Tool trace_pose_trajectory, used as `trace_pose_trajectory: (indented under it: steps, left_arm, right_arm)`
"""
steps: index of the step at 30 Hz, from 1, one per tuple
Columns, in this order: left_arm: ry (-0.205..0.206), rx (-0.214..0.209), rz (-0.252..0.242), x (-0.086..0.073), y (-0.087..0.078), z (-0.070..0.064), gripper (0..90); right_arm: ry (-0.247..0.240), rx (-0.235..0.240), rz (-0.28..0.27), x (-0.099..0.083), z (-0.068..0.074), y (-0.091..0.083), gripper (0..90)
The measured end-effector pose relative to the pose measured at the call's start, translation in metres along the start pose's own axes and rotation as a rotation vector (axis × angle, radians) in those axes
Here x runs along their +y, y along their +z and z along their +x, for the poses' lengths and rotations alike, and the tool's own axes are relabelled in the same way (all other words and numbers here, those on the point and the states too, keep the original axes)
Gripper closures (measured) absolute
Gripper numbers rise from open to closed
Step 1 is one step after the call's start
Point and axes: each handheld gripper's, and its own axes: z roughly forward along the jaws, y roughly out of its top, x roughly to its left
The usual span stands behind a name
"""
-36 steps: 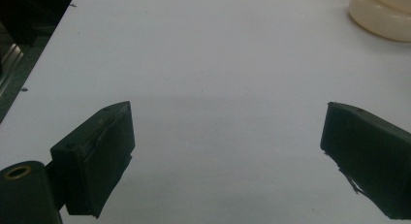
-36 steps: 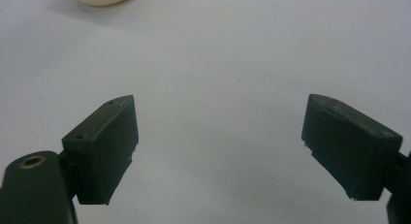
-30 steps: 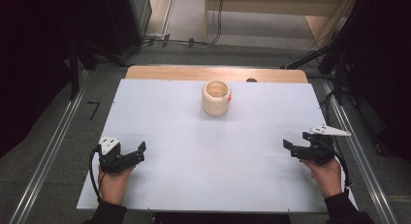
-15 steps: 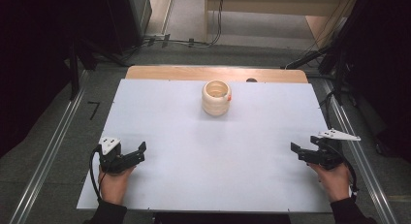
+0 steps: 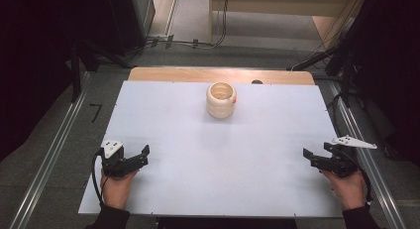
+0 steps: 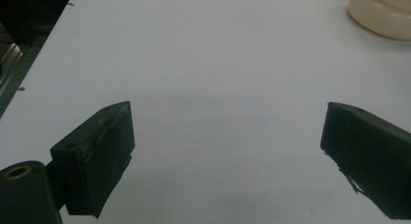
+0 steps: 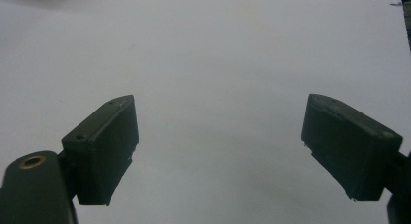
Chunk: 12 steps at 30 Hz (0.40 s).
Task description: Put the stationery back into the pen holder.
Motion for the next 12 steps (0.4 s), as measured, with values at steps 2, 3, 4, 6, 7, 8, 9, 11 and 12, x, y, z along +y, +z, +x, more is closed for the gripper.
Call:
trace_pose_trajectory:
  steps: [2, 3, 4, 6, 7, 8, 9, 11, 12]
  left_arm:
    - [0.0, -0.001, 0.0, 0.0001, -0.0002, 0.0, 5.9]
    - [0.0, 0.0, 0.0, 0.0, -0.0002, -0.0001, 5.9]
    - [0.0, 0.0, 0.0, 0.0, -0.0002, -0.0001, 5.9]
    - [0.0, 0.0, 0.001, 0.0, -0.0002, -0.0001, 5.9]
    - [0.0, 0.0, 0.0, 0.0, -0.0002, -0.0001, 5.9]
    - [0.0, -0.001, 0.001, 0.0, -0.0003, 0.0, 5.9]
    - [0.0, 0.0, 0.001, 0.0, -0.0002, 0.0001, 5.9]
    - [-0.002, 0.0, 0.0, 0.0, 0.0, 0.0001, 5.9]
    - [-0.001, -0.002, 0.002, 0.0, 0.0, 0.0002, 5.9]
  right_arm:
    - [0.003, -0.003, -0.001, -0.0005, -0.0007, -0.0009, 12.0]
    - [0.003, -0.001, -0.002, -0.0009, -0.0015, -0.0016, 12.0]
    - [0.005, -0.004, -0.001, -0.0012, -0.0017, -0.0022, 12.0]
    - [0.006, -0.006, -0.006, -0.0018, -0.0026, -0.0037, 12.0]
    - [0.007, -0.008, -0.008, -0.002, -0.0029, -0.0043, 12.0]
    - [0.008, -0.01, -0.01, -0.0023, -0.0032, -0.005, 12.0]
    - [0.007, -0.012, -0.013, -0.0025, -0.004, -0.006, 12.0]
    - [0.015, -0.016, -0.019, -0.0026, -0.0058, -0.0079, 12.0]
    - [0.021, -0.014, -0.021, -0.0026, -0.0067, -0.0088, 12.0]
